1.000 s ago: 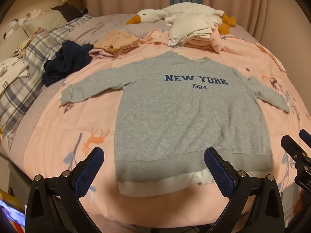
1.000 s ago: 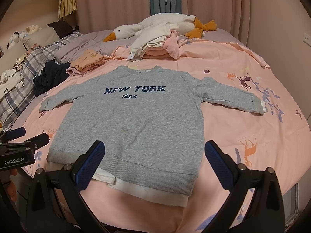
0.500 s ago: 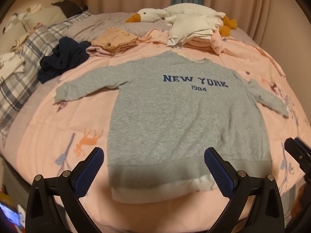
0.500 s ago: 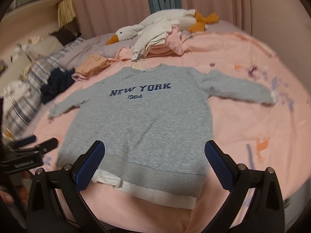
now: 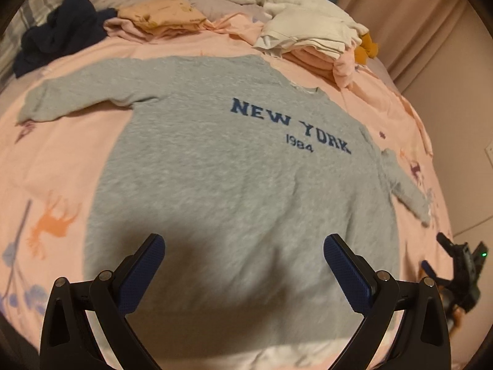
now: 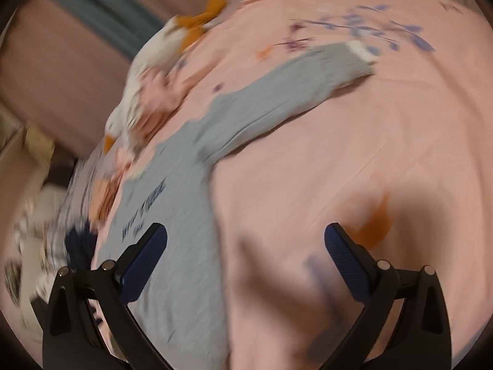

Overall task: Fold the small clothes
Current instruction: 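Grasp the sleeve cuff nearest the right gripper and carry it across the chest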

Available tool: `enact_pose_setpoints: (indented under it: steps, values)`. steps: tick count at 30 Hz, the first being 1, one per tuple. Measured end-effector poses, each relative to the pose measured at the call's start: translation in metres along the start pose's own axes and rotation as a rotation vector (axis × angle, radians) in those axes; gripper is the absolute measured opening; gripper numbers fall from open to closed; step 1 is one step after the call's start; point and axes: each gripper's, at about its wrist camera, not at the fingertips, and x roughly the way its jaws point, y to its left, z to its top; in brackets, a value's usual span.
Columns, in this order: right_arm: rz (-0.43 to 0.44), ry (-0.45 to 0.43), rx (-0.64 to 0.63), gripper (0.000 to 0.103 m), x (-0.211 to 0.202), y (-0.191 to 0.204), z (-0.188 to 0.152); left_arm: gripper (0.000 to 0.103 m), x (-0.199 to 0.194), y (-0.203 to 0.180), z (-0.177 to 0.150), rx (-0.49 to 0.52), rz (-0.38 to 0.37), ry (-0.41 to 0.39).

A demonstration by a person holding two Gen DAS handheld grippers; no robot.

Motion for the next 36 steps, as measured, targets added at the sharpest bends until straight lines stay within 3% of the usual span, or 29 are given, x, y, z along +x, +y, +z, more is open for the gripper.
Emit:
enact_pose_setpoints:
  steps: [12, 15, 16, 17, 19, 23, 28, 31, 36]
  values:
    - [-0.022, -0.156, 0.297, 0.081, 0.044, -0.065, 0.114, 0.102, 0.033, -0.014, 0.030, 0.024, 0.065, 0.016]
    - [-0.063, -0.201, 0.356, 0.056, 0.049, -0.071, 0.128, 0.102, 0.036, -0.012, 0.031, 0.028, 0.077, 0.022]
    - [-0.085, -0.208, 0.354, 0.036, 0.050, -0.070, 0.132, 0.102, 0.037, -0.010, 0.032, 0.030, 0.084, 0.025]
    - [-0.113, -0.209, 0.348, 0.022, 0.052, -0.070, 0.136, 0.102, 0.037, -0.010, 0.033, 0.029, 0.088, 0.028]
    - [-0.158, -0.205, 0.325, 0.019, 0.052, -0.066, 0.142, 0.102, 0.036, -0.005, 0.034, 0.021, 0.089, 0.028]
    - [-0.216, -0.269, 0.101, 0.017, 0.034, -0.012, 0.159, 0.102, 0.031, 0.005, 0.036, 0.010, 0.088, 0.014]
    - [-0.251, -0.308, -0.327, 0.017, 0.021, 0.115, 0.166, 0.102, 0.022, 0.019, 0.035, -0.011, 0.079, -0.005]
    - [-0.277, -0.260, -0.600, 0.017, 0.045, 0.194, 0.137, 0.102, 0.016, 0.030, 0.032, -0.032, 0.071, -0.013]
    - [-0.316, -0.166, -0.969, 0.015, 0.103, 0.260, 0.047, 0.102, 0.012, 0.053, 0.028, -0.072, 0.065, -0.006]
